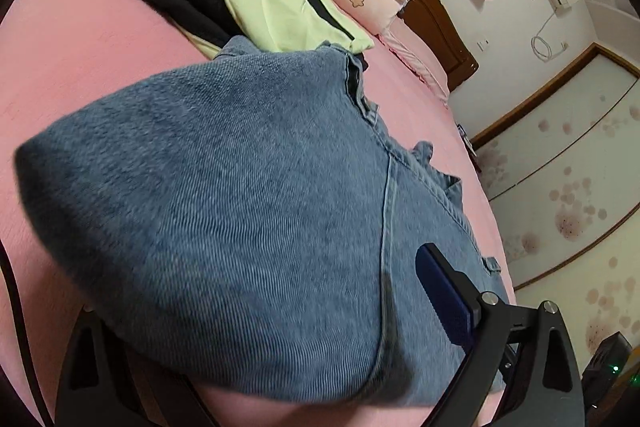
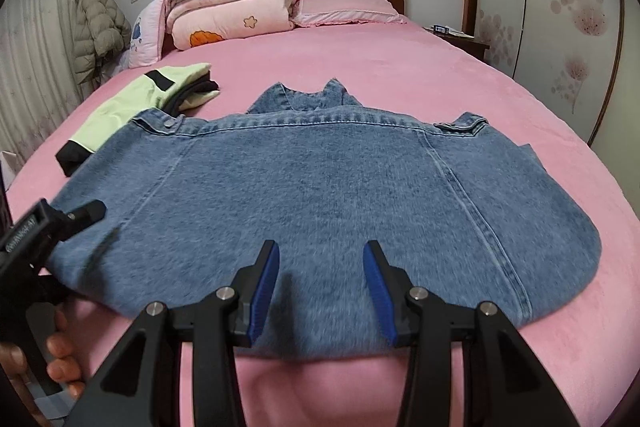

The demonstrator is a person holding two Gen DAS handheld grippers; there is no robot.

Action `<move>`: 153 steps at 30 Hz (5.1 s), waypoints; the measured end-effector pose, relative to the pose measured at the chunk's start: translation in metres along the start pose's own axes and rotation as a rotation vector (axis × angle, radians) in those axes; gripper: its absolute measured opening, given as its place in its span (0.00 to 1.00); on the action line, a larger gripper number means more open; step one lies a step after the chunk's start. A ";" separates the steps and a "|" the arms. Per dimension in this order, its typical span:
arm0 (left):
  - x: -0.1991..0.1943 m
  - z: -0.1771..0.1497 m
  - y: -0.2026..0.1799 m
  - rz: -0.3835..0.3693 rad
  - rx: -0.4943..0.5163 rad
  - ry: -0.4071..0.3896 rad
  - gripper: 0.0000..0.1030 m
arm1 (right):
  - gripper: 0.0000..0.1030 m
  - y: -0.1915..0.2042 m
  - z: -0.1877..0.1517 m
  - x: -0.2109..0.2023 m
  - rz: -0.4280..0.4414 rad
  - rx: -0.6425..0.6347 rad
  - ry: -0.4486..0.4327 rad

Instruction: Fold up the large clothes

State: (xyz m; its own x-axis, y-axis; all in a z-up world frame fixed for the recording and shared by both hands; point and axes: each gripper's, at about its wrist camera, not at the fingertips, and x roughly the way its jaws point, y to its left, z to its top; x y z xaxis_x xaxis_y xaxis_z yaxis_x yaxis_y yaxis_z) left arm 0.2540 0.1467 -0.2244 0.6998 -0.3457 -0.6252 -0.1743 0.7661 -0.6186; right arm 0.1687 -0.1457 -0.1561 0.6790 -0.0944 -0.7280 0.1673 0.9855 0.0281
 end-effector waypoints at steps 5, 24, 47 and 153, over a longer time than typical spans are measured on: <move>-0.003 0.007 -0.003 0.010 -0.005 -0.045 0.77 | 0.39 0.006 0.012 0.015 -0.015 -0.031 -0.010; -0.026 0.030 -0.102 0.077 0.316 -0.169 0.13 | 0.16 0.015 0.035 0.078 0.047 -0.041 0.225; 0.042 -0.051 -0.302 -0.036 0.796 -0.012 0.12 | 0.00 -0.075 0.003 0.077 0.436 0.468 0.258; 0.119 -0.106 -0.235 0.081 0.553 0.332 0.85 | 0.09 -0.256 0.004 0.021 0.220 0.323 0.247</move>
State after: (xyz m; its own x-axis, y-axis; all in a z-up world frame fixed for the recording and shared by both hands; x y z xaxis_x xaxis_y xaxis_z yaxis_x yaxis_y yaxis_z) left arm 0.3053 -0.1322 -0.2035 0.4328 -0.3564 -0.8280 0.2272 0.9320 -0.2824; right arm 0.1433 -0.4011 -0.1760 0.5394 0.1873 -0.8210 0.2790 0.8802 0.3840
